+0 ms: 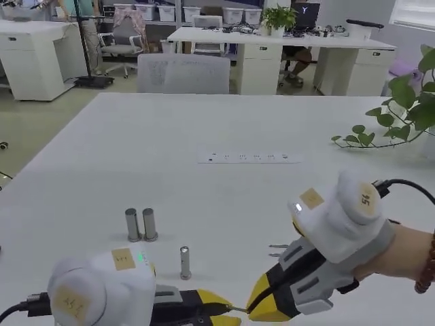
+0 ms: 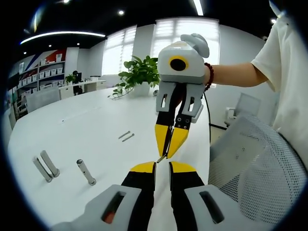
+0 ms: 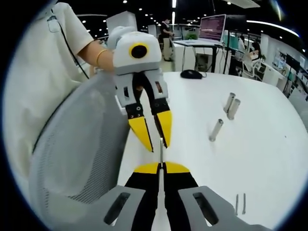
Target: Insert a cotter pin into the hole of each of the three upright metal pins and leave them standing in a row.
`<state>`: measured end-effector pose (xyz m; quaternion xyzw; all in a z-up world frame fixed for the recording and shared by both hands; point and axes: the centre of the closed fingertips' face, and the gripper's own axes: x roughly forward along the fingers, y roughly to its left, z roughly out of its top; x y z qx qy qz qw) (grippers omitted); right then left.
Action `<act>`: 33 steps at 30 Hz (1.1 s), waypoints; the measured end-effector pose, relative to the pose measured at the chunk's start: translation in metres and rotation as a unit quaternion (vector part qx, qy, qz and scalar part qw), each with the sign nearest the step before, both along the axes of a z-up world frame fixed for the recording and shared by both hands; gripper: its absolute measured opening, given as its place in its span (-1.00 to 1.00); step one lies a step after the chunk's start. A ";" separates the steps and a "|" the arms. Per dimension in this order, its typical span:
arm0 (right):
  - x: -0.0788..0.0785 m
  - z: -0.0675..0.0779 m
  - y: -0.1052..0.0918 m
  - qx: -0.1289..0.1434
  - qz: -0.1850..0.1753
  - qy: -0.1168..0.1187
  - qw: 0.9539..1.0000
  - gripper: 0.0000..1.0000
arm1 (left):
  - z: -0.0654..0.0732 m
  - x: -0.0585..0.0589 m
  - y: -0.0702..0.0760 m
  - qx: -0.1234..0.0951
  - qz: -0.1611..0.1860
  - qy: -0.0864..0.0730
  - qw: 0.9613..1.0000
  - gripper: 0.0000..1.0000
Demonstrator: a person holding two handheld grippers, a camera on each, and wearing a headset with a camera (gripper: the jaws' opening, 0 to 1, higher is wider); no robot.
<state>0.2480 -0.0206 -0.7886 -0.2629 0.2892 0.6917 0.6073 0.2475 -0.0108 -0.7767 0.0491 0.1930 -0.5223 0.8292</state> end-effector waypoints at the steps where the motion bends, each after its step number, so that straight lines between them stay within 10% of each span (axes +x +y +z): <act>1: 0.002 0.000 0.000 -0.002 -0.003 -0.001 1.000 -0.94 | 0.000 0.002 0.002 -0.003 0.006 -0.001 1.000 -0.80; 33: 0.059 -0.013 0.010 -0.045 -0.026 -0.067 0.996 -0.94 | -0.006 0.068 0.070 0.010 0.167 -0.027 0.986 -0.52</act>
